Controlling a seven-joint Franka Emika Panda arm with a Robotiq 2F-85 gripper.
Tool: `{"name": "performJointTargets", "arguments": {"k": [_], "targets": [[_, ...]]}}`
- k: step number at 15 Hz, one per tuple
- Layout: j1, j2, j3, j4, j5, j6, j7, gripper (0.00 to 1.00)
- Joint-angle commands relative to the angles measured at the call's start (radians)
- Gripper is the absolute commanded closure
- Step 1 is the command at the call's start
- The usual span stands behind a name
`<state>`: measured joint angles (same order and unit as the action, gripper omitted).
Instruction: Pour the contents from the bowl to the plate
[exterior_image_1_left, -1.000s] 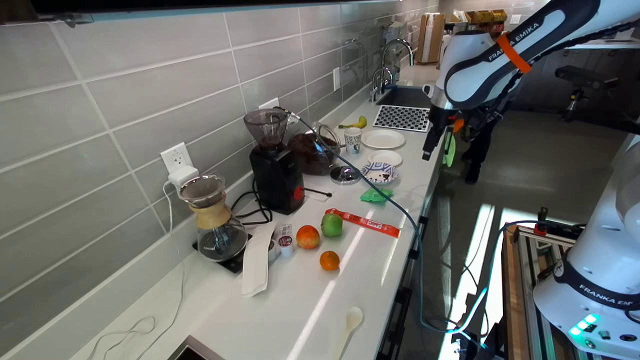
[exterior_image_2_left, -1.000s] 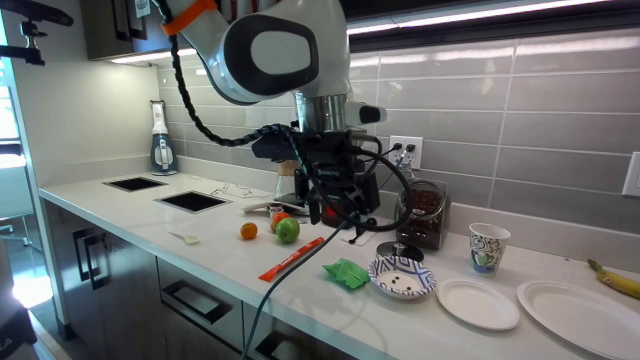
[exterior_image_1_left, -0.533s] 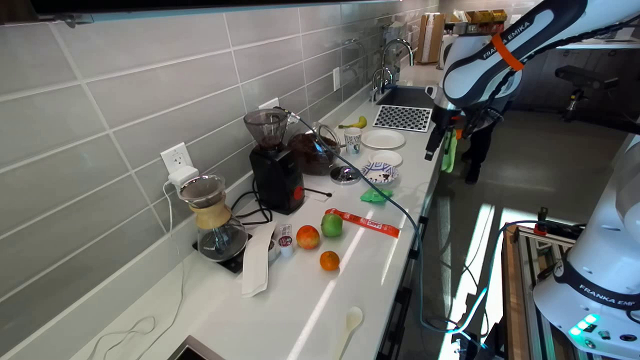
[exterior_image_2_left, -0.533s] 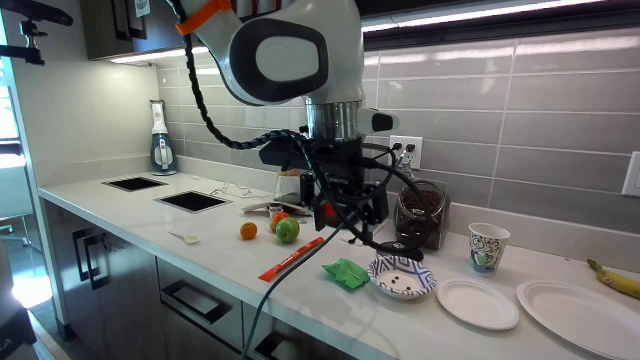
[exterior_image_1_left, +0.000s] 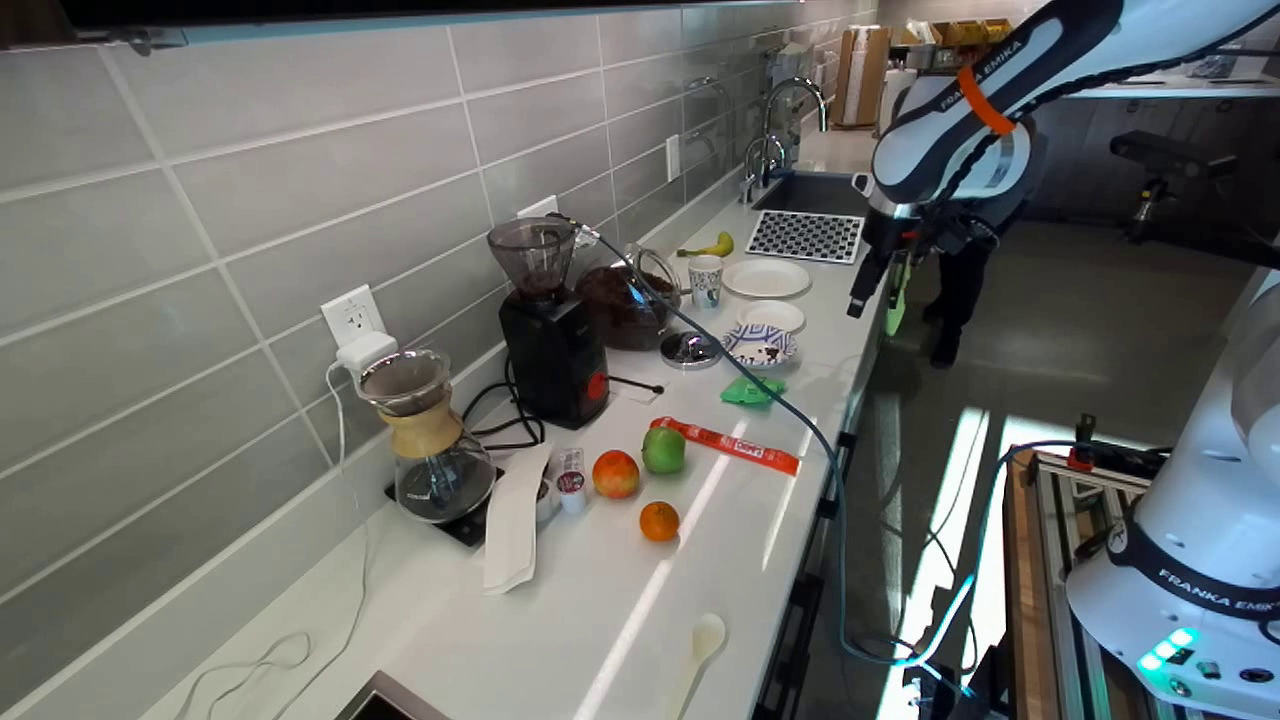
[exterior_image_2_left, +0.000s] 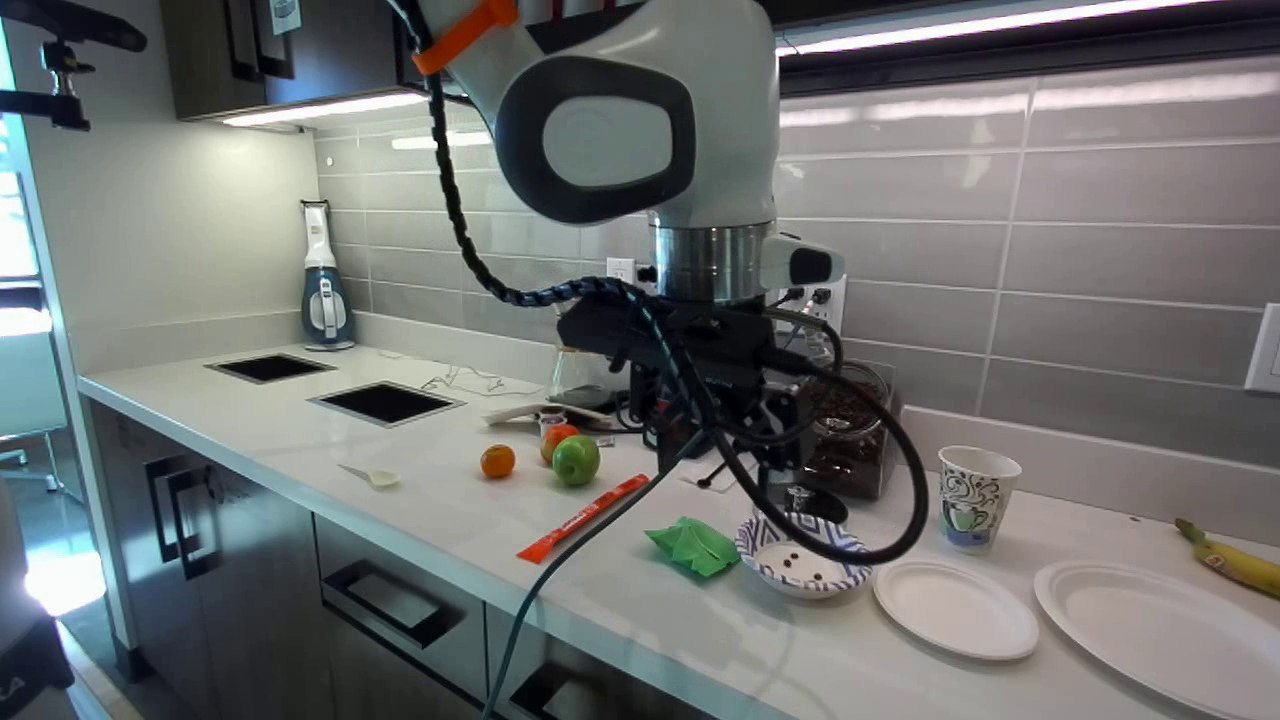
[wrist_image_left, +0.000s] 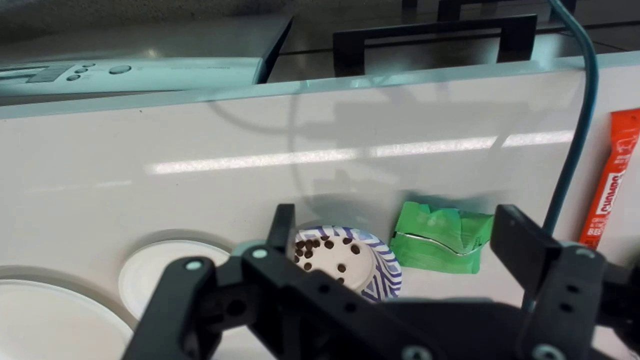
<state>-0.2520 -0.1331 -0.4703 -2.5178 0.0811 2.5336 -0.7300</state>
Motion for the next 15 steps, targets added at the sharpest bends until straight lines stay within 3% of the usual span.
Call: {"name": "performJointTargets", "arguments": {"k": [1,7,12,14,15], "targets": [[0.002,0.126,0.016,0.082,0.106,0.037,-0.098,0.0],[-0.04,0.285,0.115,0.194,0.172,0.115,-0.148,0.0],[-0.1,0.396,0.197,0.291,0.146,0.118,-0.129,0.0],[-0.12,0.428,0.22,0.32,0.133,0.117,-0.117,0.0],[-0.119,0.375,0.222,0.277,0.115,0.109,-0.095,0.0]]}}
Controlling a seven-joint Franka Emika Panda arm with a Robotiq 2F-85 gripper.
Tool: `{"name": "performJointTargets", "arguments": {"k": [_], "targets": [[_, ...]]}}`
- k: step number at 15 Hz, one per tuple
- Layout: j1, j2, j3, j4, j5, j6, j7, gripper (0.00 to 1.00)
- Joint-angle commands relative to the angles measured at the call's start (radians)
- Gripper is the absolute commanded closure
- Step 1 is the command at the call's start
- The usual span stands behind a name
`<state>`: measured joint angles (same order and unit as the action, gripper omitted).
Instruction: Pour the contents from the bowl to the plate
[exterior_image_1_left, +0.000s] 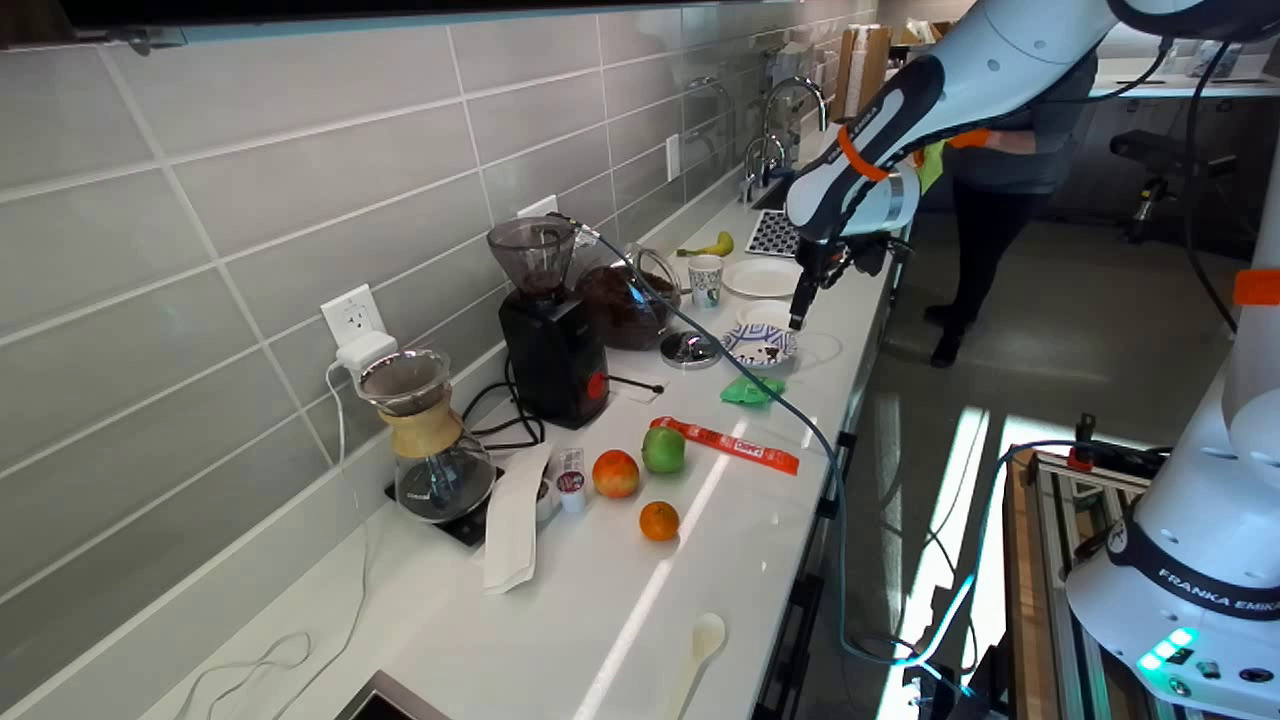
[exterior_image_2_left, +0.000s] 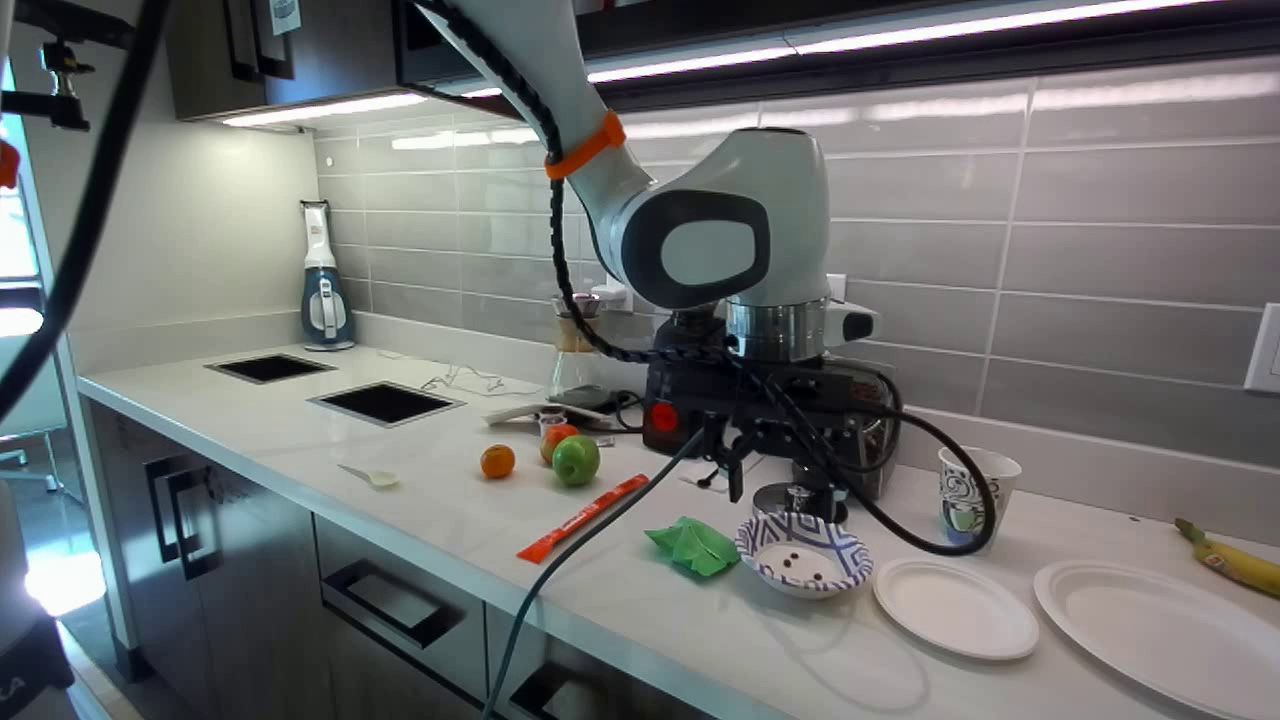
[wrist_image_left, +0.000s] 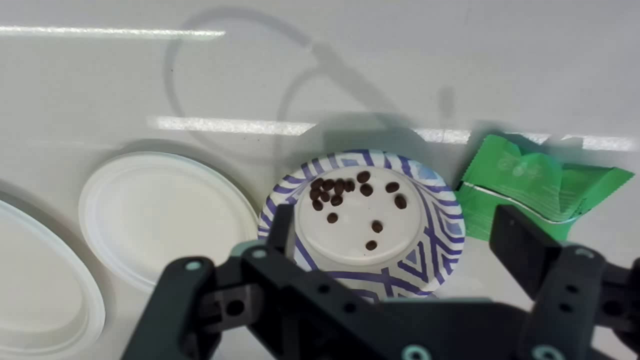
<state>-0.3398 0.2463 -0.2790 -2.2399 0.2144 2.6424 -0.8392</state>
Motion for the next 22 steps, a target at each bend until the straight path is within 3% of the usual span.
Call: {"name": "performJointTargets", "arguments": {"k": [1,14,22], "targets": [[-0.038,0.012,0.039,0.013,-0.019,0.001,0.014,0.0],[-0.051,0.129,0.081,0.101,-0.033,0.01,0.079,0.0],[-0.096,0.198,0.078,0.196,-0.034,0.018,0.163,0.0]]}}
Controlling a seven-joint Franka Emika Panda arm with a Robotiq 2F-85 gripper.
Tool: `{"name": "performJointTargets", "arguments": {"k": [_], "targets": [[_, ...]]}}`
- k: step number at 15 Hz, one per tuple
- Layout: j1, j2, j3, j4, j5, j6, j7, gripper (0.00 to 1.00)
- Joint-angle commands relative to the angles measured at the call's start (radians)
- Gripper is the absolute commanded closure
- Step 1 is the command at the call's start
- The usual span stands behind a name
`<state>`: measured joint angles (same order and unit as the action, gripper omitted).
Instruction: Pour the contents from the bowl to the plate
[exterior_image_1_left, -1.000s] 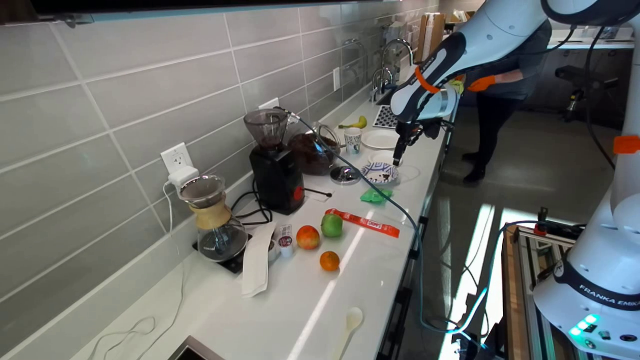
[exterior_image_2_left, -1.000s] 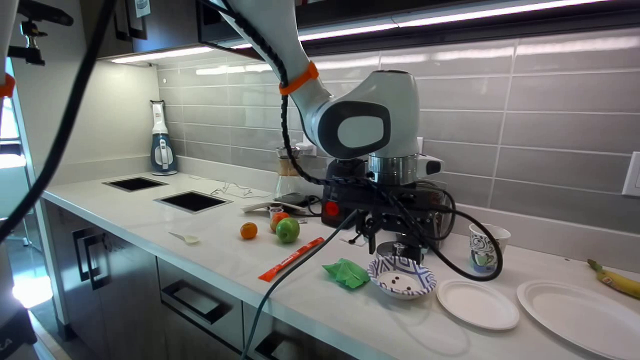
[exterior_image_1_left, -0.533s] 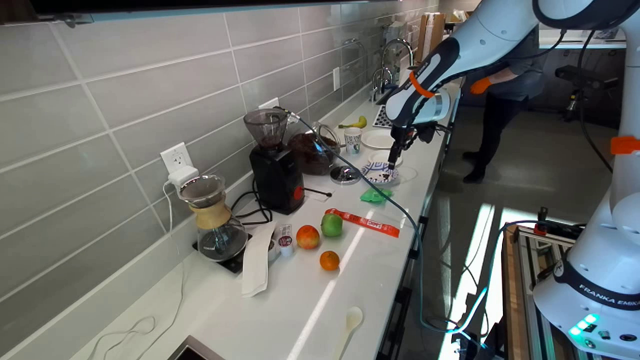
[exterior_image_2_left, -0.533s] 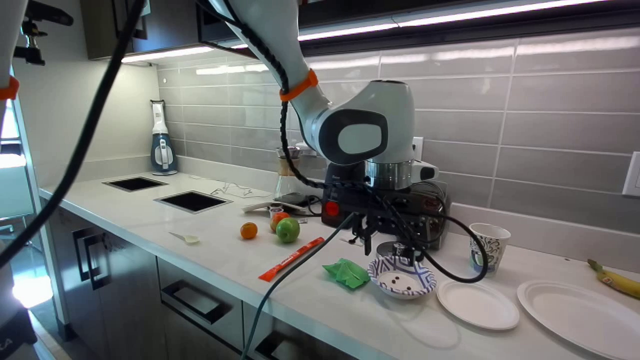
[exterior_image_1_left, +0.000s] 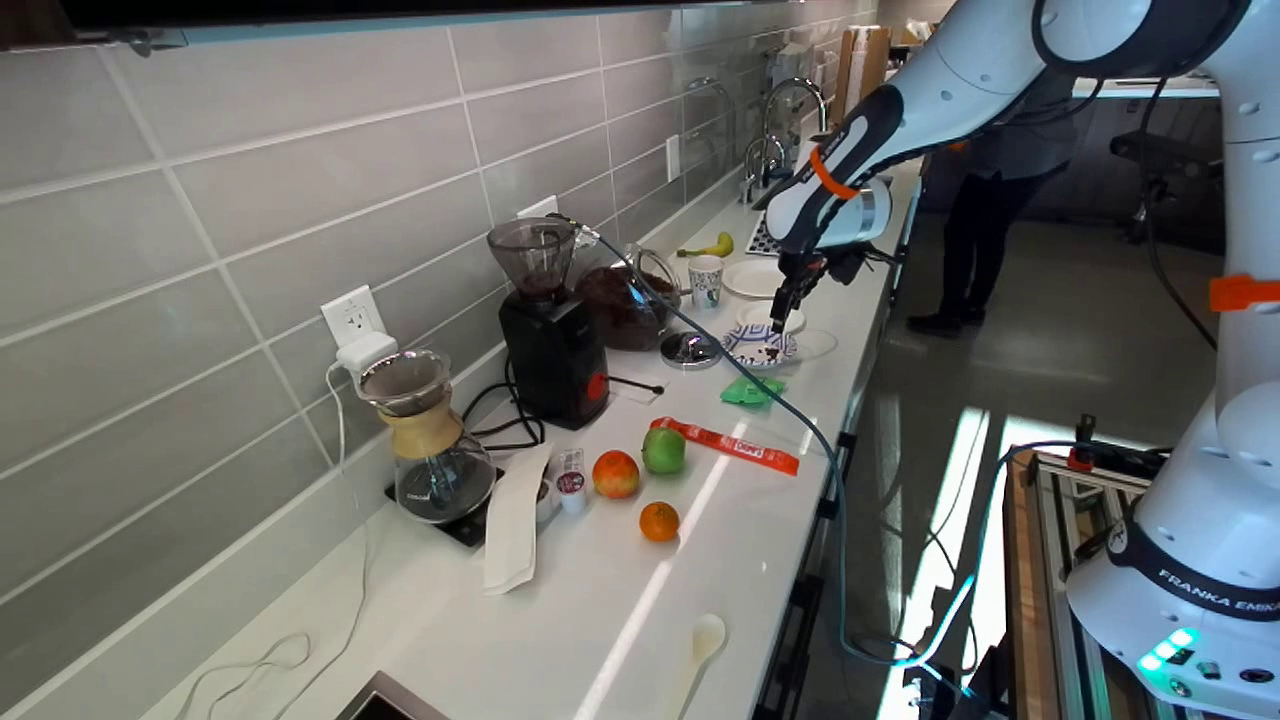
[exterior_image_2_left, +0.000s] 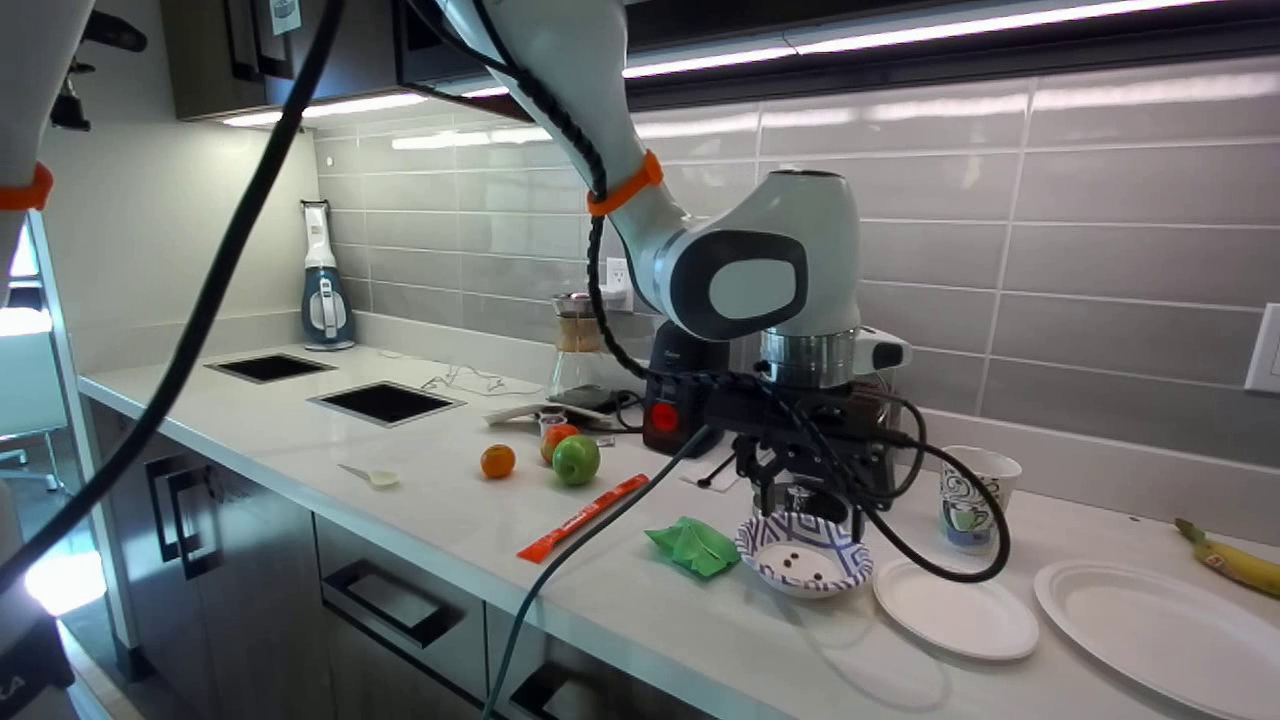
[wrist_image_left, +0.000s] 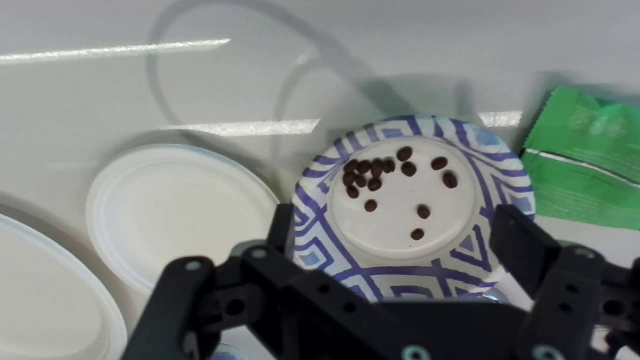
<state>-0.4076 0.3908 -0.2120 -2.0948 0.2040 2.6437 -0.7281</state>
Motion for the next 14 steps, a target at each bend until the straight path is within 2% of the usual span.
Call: {"name": "performJointTargets", "arguments": {"k": [1,14], "targets": [[-0.037,0.065,0.013,0.062,-0.023,0.019,0.057,0.0],[-0.092,0.169,0.038,0.177,-0.048,-0.006,0.146,0.0]]}}
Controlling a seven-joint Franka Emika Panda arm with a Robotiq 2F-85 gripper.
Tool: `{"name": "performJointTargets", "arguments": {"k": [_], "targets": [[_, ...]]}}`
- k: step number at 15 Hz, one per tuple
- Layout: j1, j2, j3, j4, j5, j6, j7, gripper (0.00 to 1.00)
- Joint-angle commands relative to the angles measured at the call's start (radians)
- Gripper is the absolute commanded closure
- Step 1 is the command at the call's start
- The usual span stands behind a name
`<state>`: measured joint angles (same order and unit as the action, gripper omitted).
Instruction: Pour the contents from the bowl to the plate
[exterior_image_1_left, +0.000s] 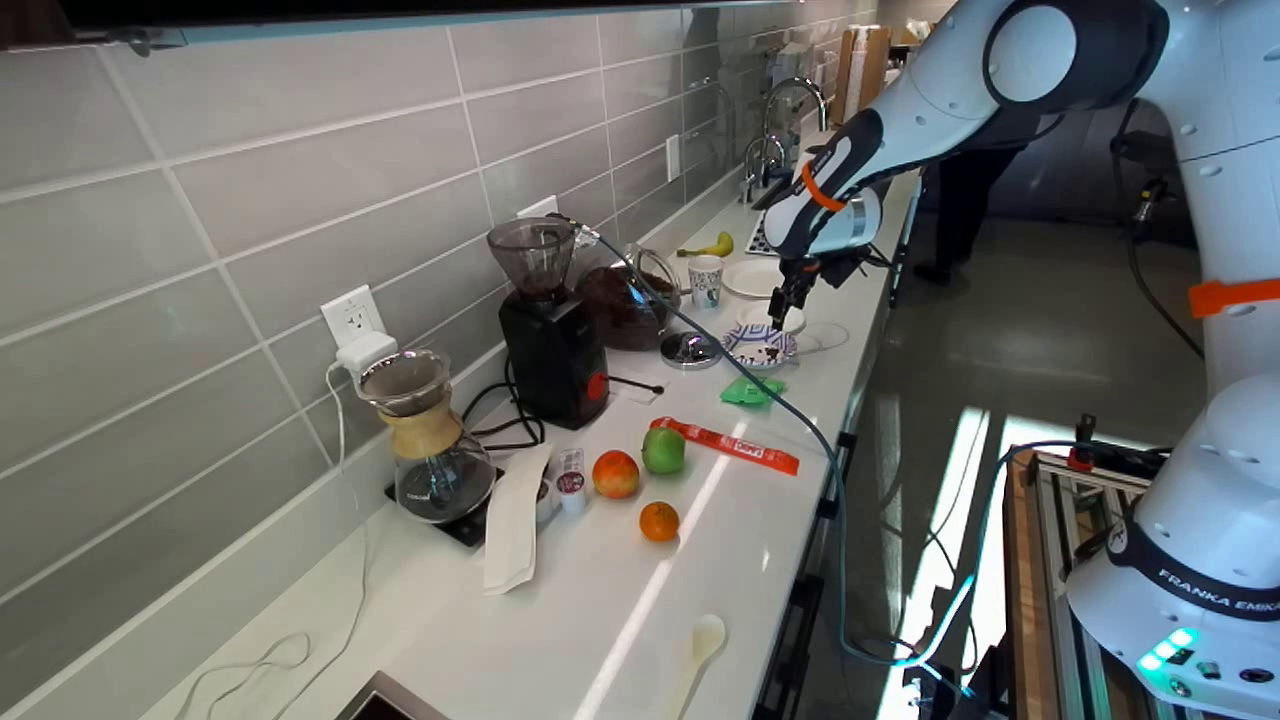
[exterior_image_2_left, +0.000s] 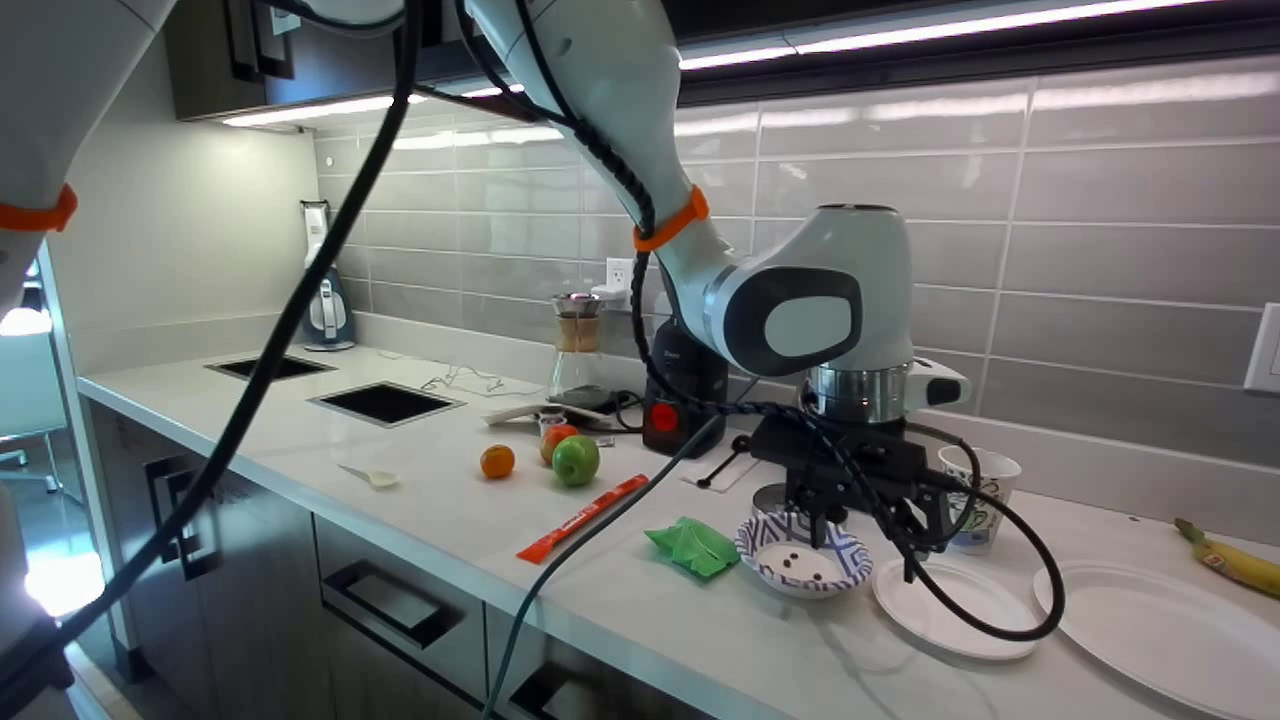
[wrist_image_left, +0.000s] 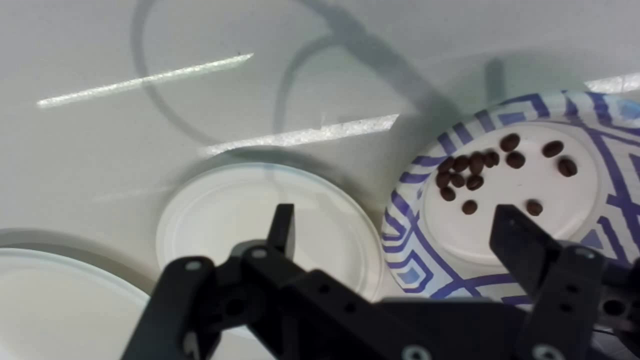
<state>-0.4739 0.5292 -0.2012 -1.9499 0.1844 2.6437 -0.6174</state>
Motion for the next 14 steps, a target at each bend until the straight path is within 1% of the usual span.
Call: {"name": "performJointTargets", "arguments": {"k": [1,4,8,9,11,12,13,14], "targets": [[-0.028,0.035,0.032,0.037,-0.029,-0.005,0.038,0.0],[-0.04,0.053,0.054,0.049,-0.02,0.0,0.04,0.0],[-0.042,0.077,0.067,0.064,-0.024,0.003,0.058,0.0],[-0.042,0.082,0.069,0.068,-0.024,0.002,0.062,0.02],[-0.044,0.09,0.074,0.07,-0.024,0.001,0.069,0.1],[-0.044,0.094,0.076,0.072,-0.024,0.0,0.073,0.28],[-0.045,0.097,0.078,0.073,-0.024,0.0,0.076,0.34],[-0.046,0.1,0.08,0.076,-0.024,0.0,0.079,0.36]]}}
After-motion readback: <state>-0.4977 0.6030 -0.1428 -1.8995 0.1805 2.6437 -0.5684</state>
